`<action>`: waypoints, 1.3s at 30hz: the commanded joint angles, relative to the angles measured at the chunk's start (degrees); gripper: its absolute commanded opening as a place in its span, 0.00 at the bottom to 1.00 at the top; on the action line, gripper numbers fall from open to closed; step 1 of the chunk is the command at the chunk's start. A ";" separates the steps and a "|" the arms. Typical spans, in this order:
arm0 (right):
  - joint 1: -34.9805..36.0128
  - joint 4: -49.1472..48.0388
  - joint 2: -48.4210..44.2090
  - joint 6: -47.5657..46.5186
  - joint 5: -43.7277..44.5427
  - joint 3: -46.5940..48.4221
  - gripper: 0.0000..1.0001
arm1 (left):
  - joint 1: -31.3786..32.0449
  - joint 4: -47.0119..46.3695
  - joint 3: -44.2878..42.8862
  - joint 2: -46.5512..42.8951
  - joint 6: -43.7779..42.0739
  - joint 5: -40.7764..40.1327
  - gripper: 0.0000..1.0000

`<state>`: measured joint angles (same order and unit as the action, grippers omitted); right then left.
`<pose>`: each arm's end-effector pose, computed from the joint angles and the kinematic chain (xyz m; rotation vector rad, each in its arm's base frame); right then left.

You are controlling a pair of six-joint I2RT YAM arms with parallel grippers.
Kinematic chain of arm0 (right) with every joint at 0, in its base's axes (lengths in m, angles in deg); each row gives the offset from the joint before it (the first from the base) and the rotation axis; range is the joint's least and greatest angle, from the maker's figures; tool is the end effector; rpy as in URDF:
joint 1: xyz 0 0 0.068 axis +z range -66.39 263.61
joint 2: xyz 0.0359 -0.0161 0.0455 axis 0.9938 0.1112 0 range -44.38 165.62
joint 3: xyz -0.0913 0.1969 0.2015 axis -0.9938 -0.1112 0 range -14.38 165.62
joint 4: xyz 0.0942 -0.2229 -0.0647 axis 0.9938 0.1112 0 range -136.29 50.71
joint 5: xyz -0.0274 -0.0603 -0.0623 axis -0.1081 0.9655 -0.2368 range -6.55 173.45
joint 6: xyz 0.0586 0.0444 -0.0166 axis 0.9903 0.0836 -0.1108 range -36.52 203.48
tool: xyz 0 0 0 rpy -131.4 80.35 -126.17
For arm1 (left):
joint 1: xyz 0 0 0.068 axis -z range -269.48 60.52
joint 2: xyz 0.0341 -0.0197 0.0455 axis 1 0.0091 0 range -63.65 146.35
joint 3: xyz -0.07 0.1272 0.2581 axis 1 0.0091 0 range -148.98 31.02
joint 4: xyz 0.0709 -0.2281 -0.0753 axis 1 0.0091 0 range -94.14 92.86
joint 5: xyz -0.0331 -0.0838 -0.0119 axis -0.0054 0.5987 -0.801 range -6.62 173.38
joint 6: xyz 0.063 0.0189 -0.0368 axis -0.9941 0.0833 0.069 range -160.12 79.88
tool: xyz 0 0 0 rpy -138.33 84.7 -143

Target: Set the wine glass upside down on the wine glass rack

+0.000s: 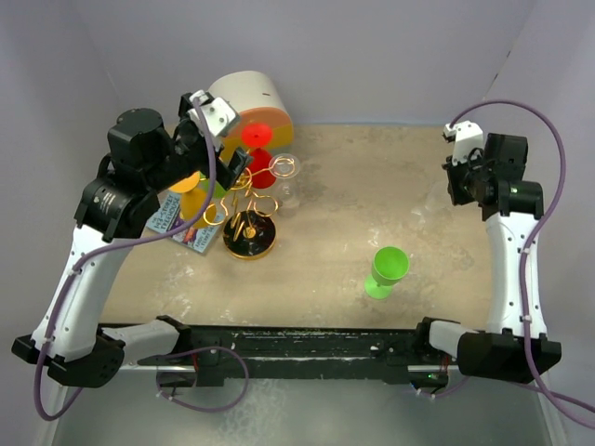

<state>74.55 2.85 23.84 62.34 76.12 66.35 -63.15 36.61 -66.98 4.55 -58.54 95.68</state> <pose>0.2362 -0.0295 0.4083 -0.3029 2.1875 -0.1526 0.1906 -0.1094 0.5230 0.8145 1.5676 -0.2893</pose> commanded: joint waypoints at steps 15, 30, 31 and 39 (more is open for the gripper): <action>0.09 -1.80 -3.96 1.81 -10.83 8.75 0.00 | -9.18 -10.35 1.53 -2.63 21.86 26.97 0.99; 0.27 -5.66 -4.94 4.49 -19.63 16.35 0.00 | -9.66 -9.76 0.72 2.20 15.32 24.83 0.99; 0.35 -6.17 -4.80 4.90 -21.34 16.73 0.00 | -9.49 -9.81 0.69 2.39 14.86 24.06 0.99; 1.23 -11.64 -3.64 9.73 -29.91 20.71 0.00 | -5.08 -4.92 -7.13 8.07 10.80 19.11 0.99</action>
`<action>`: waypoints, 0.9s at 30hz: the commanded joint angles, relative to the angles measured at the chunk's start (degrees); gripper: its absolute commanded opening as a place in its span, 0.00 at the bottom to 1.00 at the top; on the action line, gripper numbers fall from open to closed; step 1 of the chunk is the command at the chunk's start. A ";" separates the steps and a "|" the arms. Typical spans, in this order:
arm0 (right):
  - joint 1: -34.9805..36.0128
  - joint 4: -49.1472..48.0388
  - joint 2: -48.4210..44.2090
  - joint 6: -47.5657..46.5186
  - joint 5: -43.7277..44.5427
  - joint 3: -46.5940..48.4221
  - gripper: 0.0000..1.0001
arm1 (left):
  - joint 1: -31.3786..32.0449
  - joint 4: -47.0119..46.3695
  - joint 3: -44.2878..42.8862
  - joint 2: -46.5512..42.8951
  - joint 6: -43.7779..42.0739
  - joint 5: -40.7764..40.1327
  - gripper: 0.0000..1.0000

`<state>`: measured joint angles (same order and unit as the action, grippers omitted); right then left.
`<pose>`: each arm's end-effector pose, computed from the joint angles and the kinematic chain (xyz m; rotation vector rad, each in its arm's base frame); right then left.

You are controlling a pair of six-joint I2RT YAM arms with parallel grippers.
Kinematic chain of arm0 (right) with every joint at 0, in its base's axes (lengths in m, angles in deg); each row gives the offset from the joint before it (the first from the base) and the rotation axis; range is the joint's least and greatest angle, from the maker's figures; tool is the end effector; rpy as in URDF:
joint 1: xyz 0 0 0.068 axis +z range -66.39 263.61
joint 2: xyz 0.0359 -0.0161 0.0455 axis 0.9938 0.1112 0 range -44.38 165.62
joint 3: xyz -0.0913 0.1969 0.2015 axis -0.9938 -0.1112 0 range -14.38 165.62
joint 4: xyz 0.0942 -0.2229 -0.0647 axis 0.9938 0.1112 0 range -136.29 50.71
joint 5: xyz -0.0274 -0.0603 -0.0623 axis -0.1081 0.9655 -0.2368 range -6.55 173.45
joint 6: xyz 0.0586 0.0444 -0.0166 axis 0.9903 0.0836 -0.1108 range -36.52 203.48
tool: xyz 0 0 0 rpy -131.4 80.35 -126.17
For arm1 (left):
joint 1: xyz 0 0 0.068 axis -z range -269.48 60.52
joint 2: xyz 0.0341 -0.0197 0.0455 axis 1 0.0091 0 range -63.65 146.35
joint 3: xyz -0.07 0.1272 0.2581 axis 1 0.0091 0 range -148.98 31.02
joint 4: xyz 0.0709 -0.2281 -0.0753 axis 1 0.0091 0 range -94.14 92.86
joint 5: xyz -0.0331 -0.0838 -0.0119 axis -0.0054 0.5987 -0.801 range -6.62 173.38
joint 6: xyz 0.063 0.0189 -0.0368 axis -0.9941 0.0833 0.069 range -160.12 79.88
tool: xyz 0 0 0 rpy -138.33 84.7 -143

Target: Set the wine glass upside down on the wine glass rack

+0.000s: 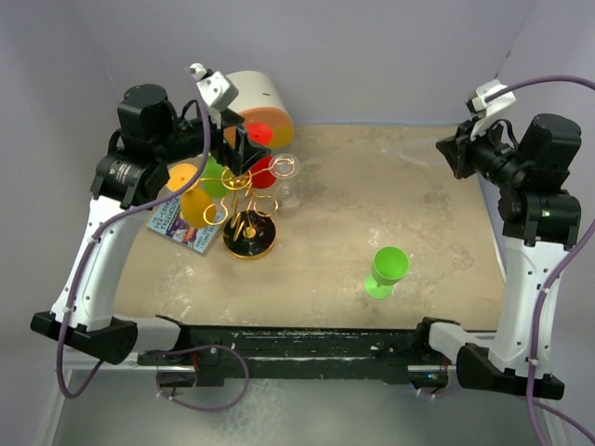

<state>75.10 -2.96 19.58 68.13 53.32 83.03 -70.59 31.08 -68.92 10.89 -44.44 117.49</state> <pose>0.1849 0.0046 0.5288 -0.4797 1.6541 0.1503 0.2279 -0.1156 0.5237 0.7757 1.5845 -0.7021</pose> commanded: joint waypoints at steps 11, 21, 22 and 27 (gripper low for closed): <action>6.30 -14.52 2.16 12.08 -12.18 8.20 0.00 | 4.45 -3.83 -6.90 6.83 5.56 1.87 0.99; 9.62 -19.10 3.44 15.60 -15.00 9.54 0.00 | 6.67 -8.86 -7.63 12.48 19.53 1.04 0.99; 9.73 -19.22 3.45 15.74 -15.22 9.50 0.00 | 6.76 -10.01 -6.77 12.83 20.77 1.12 1.00; 9.92 -19.75 3.07 15.69 -15.32 8.36 0.00 | 7.45 -13.67 -5.78 14.51 25.13 3.76 0.94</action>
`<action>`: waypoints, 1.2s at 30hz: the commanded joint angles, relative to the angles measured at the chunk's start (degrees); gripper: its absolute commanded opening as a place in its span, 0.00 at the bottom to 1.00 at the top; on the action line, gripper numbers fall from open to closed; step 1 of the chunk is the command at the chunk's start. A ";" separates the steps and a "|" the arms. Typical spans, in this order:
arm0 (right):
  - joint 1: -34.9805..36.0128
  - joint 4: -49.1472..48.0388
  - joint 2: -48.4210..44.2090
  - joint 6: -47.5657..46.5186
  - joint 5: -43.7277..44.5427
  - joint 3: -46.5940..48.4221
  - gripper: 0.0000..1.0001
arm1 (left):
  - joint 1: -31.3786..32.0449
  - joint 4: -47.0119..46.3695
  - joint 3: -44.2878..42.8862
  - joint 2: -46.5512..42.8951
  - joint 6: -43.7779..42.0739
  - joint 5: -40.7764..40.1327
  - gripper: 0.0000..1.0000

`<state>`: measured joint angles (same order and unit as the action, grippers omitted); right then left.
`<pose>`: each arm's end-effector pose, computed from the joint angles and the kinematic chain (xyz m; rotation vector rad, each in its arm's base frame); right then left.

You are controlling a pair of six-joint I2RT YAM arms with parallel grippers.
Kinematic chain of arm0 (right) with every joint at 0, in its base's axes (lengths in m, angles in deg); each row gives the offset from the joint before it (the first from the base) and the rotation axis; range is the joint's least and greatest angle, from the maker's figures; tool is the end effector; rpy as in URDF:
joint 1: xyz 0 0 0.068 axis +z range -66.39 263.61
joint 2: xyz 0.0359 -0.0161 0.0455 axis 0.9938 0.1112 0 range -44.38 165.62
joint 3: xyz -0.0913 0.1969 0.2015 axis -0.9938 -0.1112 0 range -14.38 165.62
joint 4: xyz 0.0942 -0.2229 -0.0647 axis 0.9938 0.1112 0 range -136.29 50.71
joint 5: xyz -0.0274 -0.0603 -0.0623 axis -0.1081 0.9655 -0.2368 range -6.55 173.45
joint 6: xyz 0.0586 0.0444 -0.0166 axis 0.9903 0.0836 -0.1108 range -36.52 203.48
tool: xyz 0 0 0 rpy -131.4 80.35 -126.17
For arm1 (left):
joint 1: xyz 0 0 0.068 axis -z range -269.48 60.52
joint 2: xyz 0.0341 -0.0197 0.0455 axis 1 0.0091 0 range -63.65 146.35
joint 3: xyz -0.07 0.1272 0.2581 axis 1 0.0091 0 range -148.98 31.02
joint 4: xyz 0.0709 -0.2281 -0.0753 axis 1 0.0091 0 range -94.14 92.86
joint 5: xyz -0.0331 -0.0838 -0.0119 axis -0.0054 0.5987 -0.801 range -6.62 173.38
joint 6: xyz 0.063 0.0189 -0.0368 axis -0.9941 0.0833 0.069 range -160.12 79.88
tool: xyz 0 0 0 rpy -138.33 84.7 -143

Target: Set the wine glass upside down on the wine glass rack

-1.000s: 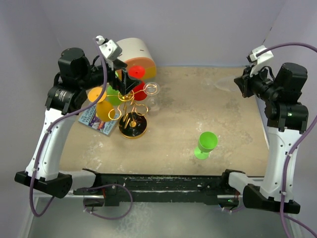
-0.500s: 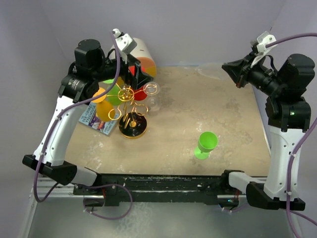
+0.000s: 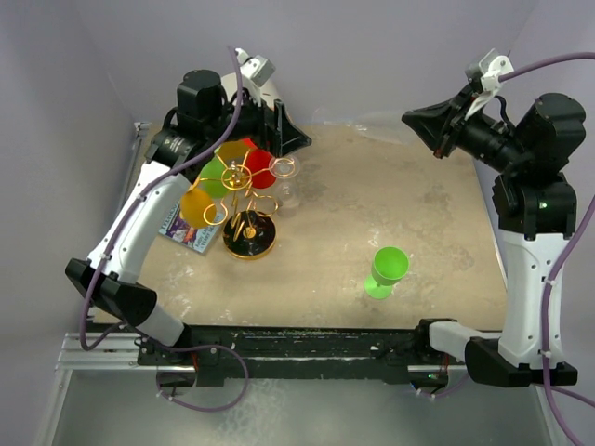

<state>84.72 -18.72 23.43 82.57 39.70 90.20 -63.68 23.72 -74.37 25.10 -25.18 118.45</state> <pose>0.1797 0.0474 0.5871 -0.6539 1.3254 0.5393 0.2935 -0.1824 0.5011 0.6328 1.7411 -1.0436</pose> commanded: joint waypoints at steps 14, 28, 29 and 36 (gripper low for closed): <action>0.29 -5.19 -2.80 1.49 -2.92 -2.41 0.00 | 1.36 -10.20 -1.20 4.63 8.93 6.62 0.57; 0.30 -4.95 -3.61 0.59 -2.51 -3.89 0.00 | 1.36 -11.95 -0.62 5.39 10.73 9.36 0.30; 0.30 -4.76 -3.57 0.59 -2.49 -3.74 0.00 | 1.36 -11.99 -0.67 5.47 10.71 9.47 0.28; 0.30 -5.14 -3.86 0.90 -2.35 -4.46 0.00 | 1.36 -11.42 -1.26 6.35 11.79 9.73 0.09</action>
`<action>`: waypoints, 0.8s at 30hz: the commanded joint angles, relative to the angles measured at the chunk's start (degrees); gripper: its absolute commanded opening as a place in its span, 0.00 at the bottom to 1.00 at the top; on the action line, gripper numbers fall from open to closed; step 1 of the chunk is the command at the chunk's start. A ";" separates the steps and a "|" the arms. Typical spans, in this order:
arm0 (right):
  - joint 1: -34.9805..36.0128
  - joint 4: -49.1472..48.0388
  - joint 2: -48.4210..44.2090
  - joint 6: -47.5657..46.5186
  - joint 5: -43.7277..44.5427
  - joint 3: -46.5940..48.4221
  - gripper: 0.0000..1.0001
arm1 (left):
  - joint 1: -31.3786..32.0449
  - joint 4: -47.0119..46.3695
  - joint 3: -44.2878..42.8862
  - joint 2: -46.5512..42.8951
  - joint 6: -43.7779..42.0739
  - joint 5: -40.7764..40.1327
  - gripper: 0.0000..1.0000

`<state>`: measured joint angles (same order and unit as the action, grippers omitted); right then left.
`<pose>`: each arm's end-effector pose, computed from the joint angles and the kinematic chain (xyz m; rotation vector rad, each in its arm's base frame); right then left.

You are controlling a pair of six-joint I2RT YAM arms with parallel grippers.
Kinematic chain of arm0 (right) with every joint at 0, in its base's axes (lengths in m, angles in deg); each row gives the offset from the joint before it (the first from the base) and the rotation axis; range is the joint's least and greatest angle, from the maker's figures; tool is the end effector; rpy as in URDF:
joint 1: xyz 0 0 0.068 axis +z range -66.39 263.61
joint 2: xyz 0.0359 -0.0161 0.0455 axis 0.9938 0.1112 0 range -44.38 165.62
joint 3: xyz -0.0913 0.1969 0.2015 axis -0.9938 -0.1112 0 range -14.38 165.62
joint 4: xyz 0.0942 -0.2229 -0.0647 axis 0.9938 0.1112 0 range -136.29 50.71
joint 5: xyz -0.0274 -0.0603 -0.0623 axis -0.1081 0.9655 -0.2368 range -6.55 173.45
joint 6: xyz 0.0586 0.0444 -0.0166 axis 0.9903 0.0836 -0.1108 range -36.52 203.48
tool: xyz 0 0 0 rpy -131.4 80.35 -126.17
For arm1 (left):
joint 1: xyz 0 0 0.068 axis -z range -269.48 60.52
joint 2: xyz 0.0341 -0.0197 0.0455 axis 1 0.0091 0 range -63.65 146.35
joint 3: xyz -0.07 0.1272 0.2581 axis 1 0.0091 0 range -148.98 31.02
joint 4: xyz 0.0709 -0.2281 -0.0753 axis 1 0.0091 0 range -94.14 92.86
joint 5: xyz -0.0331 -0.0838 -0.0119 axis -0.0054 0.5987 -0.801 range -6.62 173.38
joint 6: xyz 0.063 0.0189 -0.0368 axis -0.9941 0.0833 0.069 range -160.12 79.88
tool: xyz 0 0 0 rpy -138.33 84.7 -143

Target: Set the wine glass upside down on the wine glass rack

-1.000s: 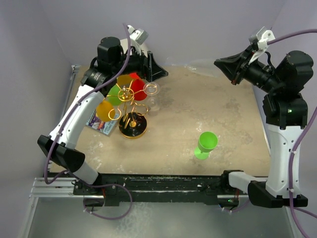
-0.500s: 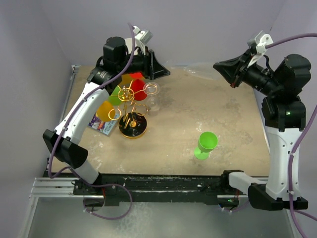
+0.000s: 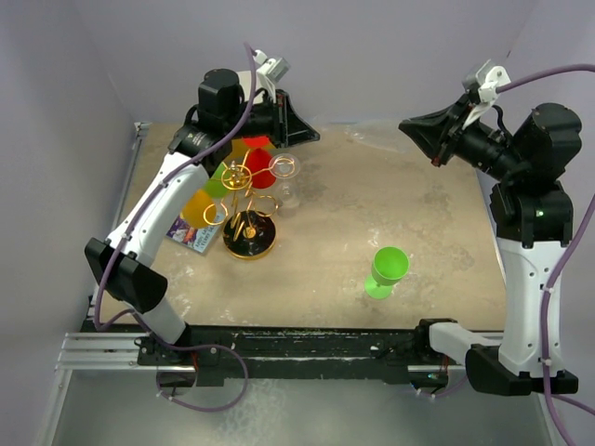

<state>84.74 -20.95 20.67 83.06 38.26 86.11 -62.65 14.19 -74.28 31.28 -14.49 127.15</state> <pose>0.1698 0.0484 0.5796 -0.6723 1.3086 0.5579 0.3212 -0.2117 0.4848 0.6309 1.7469 -1.3058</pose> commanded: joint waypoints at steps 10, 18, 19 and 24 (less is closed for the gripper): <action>0.28 -0.78 -2.30 -1.15 -0.77 -1.26 0.35 | -0.50 -0.51 -0.92 -2.47 -1.10 -0.63 0.00; -1.07 3.22 -3.37 -3.46 0.21 1.84 0.78 | -1.87 6.25 -4.14 -6.08 -11.23 -3.92 0.00; -1.43 3.67 -3.48 -3.49 0.13 2.47 0.81 | -1.87 7.96 -4.90 -6.53 -13.04 -5.20 0.00; -3.45 5.98 -4.21 -4.22 -0.38 5.64 0.88 | -0.92 17.66 -8.16 -9.39 -26.15 -11.17 0.00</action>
<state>82.71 -15.53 18.44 79.82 38.81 88.32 -64.33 24.98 -77.93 26.84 -28.00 121.25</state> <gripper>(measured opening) 0.865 0.008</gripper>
